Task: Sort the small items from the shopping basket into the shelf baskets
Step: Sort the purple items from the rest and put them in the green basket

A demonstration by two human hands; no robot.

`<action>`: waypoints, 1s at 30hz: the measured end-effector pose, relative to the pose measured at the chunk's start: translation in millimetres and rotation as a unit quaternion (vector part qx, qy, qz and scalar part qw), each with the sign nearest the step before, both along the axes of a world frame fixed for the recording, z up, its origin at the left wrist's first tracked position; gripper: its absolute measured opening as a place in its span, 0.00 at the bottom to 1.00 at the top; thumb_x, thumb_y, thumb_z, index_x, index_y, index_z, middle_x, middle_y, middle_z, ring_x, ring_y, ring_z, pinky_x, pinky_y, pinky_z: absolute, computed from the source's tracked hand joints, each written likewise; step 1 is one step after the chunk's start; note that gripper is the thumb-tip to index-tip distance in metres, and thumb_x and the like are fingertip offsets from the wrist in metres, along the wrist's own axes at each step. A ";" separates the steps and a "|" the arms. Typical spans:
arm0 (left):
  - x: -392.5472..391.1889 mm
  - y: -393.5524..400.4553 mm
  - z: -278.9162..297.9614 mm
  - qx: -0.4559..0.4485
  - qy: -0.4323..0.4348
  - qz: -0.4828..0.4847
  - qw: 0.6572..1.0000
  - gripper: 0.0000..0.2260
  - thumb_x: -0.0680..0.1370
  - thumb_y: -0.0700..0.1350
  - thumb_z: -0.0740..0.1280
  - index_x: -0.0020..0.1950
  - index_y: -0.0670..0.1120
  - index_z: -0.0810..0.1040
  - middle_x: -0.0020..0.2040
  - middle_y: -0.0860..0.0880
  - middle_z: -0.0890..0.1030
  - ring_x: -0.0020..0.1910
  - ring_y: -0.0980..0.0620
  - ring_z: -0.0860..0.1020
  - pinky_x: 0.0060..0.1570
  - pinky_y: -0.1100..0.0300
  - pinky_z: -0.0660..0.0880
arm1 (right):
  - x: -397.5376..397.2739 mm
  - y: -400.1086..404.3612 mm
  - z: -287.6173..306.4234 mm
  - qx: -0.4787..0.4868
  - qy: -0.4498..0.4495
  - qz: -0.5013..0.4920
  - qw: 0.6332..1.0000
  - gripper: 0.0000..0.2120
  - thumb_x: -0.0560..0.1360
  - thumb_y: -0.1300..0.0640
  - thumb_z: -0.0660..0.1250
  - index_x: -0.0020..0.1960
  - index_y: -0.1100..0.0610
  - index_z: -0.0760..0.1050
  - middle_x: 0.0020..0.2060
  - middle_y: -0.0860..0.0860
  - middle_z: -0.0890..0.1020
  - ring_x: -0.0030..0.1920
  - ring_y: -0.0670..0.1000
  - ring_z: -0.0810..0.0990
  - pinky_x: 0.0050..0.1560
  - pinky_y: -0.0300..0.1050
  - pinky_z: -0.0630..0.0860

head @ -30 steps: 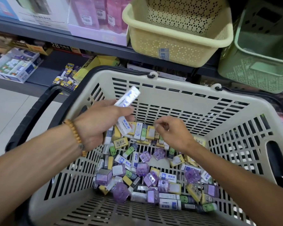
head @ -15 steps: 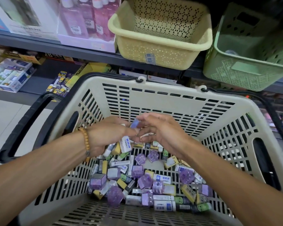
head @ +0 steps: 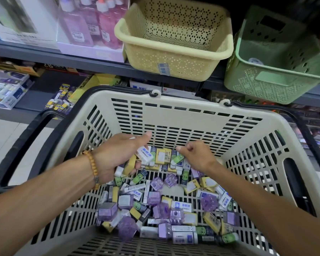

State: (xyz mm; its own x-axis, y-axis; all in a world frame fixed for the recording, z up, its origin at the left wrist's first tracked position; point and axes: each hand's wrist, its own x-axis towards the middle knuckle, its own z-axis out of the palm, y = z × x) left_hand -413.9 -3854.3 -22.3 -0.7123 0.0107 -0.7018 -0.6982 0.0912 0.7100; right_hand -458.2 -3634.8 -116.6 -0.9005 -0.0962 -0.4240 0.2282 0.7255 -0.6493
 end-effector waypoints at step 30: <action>0.8 19.3 -7.0 0.015 -0.047 0.030 0.998 0.11 0.81 0.46 0.64 0.46 0.38 0.76 0.30 0.42 0.78 0.22 0.47 0.79 0.17 0.66 0.70 | 8.9 14.1 6.2 -0.182 -0.133 -0.178 0.958 0.05 0.78 0.60 0.67 0.48 0.61 0.80 0.35 0.56 0.80 0.32 0.49 0.77 0.30 0.39 0.73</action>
State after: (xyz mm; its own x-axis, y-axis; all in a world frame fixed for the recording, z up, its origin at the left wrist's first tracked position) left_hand -413.1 -3835.0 -29.3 -0.6438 -0.0085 -0.7651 -0.7650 0.0276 0.6434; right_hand -449.3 -3620.7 -110.4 -0.7686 0.0112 -0.6396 0.6112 0.3077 -0.7292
